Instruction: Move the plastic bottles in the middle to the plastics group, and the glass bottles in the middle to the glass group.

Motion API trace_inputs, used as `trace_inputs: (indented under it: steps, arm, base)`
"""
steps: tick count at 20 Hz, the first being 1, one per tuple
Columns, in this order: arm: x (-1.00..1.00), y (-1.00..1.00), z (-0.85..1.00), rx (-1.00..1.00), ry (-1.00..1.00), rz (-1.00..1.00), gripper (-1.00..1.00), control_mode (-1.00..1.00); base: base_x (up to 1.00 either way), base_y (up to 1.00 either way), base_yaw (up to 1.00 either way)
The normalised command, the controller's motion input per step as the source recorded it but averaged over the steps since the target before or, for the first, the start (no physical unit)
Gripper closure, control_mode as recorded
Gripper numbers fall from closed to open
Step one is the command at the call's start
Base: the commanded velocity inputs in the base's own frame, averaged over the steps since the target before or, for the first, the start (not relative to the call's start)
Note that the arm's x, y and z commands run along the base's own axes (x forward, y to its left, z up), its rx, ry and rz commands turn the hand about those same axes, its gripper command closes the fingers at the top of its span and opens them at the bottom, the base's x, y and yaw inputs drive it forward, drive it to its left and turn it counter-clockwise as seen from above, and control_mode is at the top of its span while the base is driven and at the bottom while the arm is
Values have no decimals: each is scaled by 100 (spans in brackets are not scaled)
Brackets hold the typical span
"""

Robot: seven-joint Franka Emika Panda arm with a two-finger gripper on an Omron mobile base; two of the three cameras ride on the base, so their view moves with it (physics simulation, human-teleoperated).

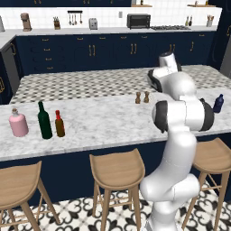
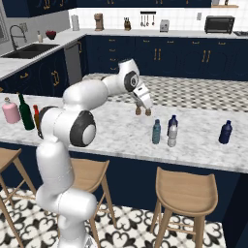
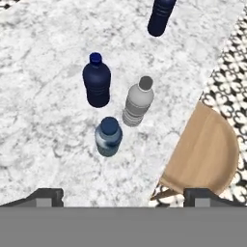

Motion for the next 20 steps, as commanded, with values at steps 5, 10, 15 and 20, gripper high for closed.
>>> trace_inputs:
  steps: [5, 10, 15, 20]
  arm:
    - [-100, 66, 0, 0, -1, 41, -100, -100]
    - [-100, 29, 0, 0, -7, 32, -100, -100]
    - [-82, 4, 27, 0, -13, 25, -100, -100]
    - [-73, 28, 62, 0, -29, 15, -100, -100]
  base:
    - [0, 0, 0]
    - [0, 0, 0]
    - [0, 0, 0]
    - [0, 0, 0]
